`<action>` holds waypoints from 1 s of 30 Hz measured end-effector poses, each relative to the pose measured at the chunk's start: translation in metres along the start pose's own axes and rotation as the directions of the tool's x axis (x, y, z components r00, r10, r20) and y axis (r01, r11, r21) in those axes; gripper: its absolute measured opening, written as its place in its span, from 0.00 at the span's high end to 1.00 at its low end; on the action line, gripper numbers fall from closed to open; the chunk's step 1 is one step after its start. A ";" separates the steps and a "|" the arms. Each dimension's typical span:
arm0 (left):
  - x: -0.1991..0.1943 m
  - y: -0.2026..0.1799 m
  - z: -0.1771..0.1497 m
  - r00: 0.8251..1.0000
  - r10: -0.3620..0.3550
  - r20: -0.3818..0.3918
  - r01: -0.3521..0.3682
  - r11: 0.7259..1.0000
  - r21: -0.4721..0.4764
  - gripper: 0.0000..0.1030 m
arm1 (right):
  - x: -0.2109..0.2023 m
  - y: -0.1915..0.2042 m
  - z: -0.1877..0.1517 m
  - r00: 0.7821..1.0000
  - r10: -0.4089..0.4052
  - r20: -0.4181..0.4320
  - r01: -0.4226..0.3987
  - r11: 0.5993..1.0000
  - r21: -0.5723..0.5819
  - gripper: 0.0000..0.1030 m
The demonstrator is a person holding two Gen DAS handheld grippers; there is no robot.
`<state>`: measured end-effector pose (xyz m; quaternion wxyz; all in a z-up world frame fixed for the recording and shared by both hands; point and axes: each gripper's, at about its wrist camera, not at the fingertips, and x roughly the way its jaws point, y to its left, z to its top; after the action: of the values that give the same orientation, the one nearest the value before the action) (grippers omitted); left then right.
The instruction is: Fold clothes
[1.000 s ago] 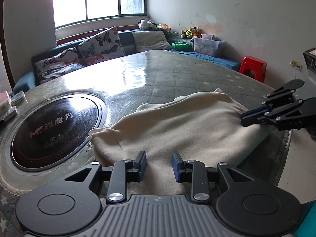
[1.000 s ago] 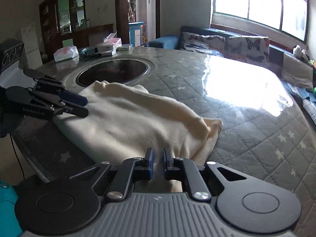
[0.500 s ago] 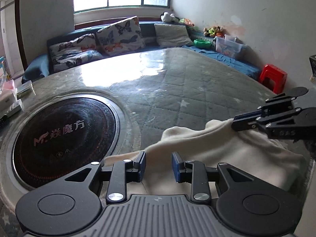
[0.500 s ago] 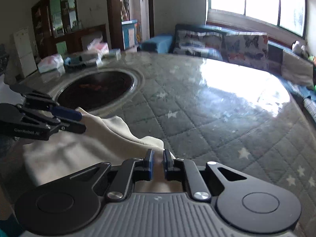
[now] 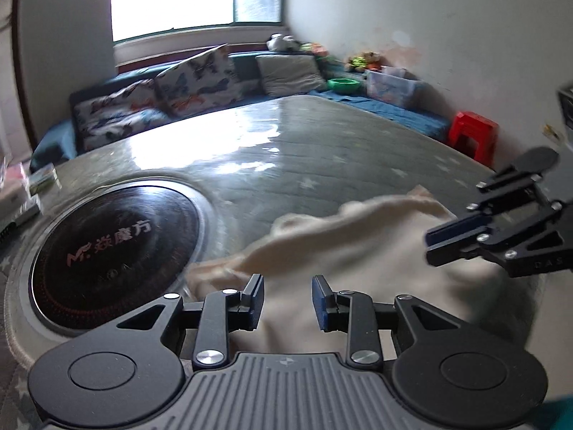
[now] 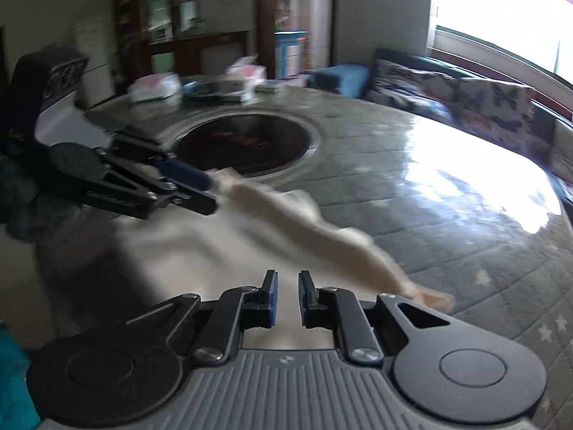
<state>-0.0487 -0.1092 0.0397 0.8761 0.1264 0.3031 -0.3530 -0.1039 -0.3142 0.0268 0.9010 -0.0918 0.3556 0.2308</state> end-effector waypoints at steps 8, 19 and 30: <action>-0.005 -0.019 -0.025 1.000 0.000 -0.004 0.000 1.000 0.026 0.69 | 0.003 0.029 -0.020 0.998 0.058 -0.018 -0.059 0.998 -0.032 0.89; -0.012 0.008 -0.032 0.999 0.034 0.005 -0.033 0.995 -0.092 0.65 | 0.002 0.026 -0.018 0.997 0.071 -0.020 -0.071 0.997 -0.012 0.88; -0.012 0.030 -0.035 1.000 0.021 0.010 -0.019 0.978 -0.210 0.64 | 0.015 0.038 0.005 0.995 0.103 -0.020 -0.104 0.991 -0.089 0.81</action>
<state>-0.0496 -0.0661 0.0201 0.8899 0.0342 0.3320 -0.3109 -0.1095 -0.2740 0.0201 0.8800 -0.1155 0.3562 0.2921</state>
